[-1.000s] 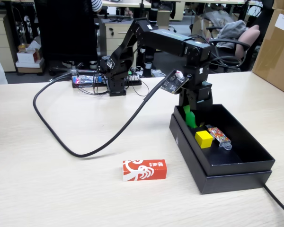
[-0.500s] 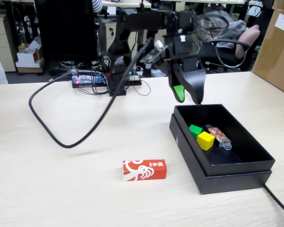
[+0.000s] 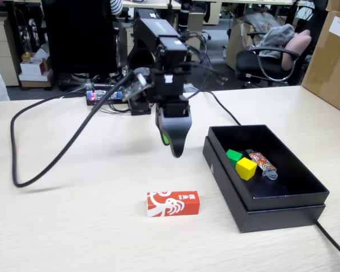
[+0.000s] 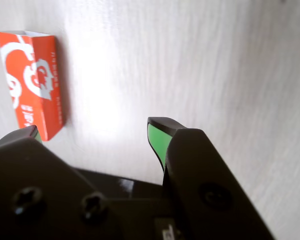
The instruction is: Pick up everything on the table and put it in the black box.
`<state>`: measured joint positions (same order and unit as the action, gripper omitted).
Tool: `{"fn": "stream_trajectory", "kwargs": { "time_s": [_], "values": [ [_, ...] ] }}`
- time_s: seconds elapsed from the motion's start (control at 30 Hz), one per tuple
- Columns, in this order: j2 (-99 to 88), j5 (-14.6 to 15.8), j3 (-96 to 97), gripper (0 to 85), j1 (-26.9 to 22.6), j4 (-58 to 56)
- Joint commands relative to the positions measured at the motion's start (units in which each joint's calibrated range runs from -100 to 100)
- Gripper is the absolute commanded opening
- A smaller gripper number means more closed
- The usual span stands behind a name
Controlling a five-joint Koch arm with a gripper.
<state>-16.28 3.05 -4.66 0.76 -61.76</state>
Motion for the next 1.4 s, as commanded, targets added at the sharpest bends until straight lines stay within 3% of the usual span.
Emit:
{"fn": "stream_trajectory", "kwargs": {
  "time_s": [0.0,0.47,0.8,0.97,1.37],
  "values": [
    [0.61,-0.73,-4.14,42.8,0.63,4.09],
    [27.23,-0.68,-30.61,42.8,2.25,4.01],
    [36.53,-0.63,-34.60,42.0,1.76,4.01],
    [39.74,-0.68,-36.77,26.9,1.32,1.07],
    [40.20,-0.24,-39.86,16.4,1.27,-7.57]
  ]
}}
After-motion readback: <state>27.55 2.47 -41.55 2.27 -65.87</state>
